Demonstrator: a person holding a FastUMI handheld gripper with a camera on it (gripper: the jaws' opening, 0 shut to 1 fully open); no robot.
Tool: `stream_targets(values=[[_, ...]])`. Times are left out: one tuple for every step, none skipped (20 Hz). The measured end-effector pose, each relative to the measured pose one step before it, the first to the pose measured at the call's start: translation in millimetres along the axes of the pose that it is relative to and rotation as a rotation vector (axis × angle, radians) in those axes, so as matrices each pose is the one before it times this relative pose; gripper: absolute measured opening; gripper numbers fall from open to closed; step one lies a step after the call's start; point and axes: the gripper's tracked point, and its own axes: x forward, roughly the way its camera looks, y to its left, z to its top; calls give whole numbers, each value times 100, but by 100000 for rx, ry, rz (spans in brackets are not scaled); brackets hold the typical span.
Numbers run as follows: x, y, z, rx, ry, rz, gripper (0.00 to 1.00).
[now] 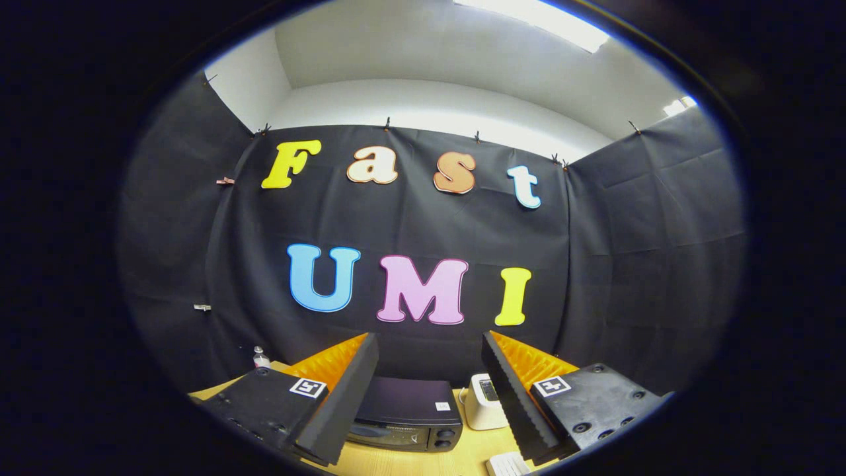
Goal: Open the toaster oven, put the food inside, and close the toaster oven door.
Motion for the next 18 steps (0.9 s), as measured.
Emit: stream_targets(values=[[-24,-176,-56,162,304,-354,97],[-76,-219,-174,184,549,-602,97],[-40,-222,-124,155,525,-456,97],[-14,-145,-215,-169,251,-280,97],[-87,-121,-123,-557,489,-188,97],[-12,-130,-121,-439,256,-242,97],[-22,-5,-28,-524,-88,-97,97],[-31,-104,25,-420,-195,-211,97],[21,-9,51,-120,-351,-110,97],[-59,83,95,172,-318,73,97],[115,-41,-50,-79,77,-264,97],[79,-20,-93,-119,139,-80,97],[-29,99,-177,160,518,197,97],[-42,163,-182,398,416,247,97],[81,5,-1,288,72,67,97],[167,18,-51,94,173,-78,97],[-35,-6,-71,-39,60,76,97],[-19,29,-115,-112,470,155,97]])
